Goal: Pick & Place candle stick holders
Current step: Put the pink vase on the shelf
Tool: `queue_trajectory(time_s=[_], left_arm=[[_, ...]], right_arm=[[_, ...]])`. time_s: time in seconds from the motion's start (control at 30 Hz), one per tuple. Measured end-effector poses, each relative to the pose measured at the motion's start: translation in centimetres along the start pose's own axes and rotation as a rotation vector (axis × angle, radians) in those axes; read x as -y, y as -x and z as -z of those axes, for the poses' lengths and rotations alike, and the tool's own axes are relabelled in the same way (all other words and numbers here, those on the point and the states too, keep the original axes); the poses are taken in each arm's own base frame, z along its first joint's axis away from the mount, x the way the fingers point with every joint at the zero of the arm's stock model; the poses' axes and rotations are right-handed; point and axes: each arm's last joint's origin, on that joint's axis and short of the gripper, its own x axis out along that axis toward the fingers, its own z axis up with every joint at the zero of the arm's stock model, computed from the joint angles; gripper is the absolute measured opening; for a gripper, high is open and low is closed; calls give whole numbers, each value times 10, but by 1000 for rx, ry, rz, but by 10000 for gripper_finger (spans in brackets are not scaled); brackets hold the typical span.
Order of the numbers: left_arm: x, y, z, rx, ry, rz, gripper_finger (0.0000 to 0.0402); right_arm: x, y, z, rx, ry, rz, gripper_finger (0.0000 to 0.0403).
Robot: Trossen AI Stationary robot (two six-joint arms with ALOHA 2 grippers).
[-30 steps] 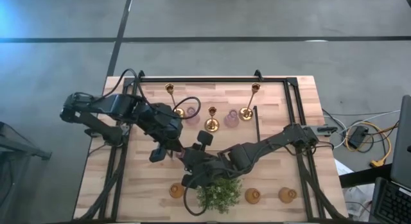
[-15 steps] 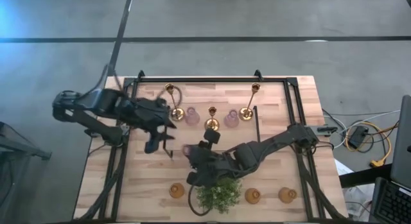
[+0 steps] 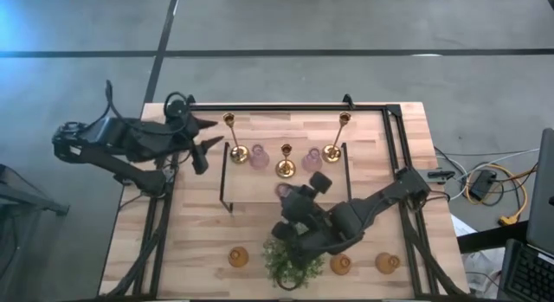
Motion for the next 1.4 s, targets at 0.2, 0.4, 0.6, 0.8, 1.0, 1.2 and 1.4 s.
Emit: queue_trajectory(time_s=[0.2,0.4,0.6,0.8,1.0,1.2,1.4], left_arm=[[-1,-7,34,101,42,-64,193],[-1,-14,71,199,60,-103,193],[-2,-21,101,204,56,-171,193],[-2,-25,117,224,75,-247,193],[0,-29,119,272,46,-273,193],[2,-37,136,258,98,-337,192],[4,-44,162,228,119,-393,192]], right_arm=[[-2,0,18,-14,16,56,116],[5,0,33,-23,-9,111,116],[26,11,45,-21,-70,115,116],[46,36,66,77,-99,47,116],[66,57,95,183,-164,-45,116],[71,58,120,255,-177,-110,116],[77,50,130,295,-221,-164,116]])
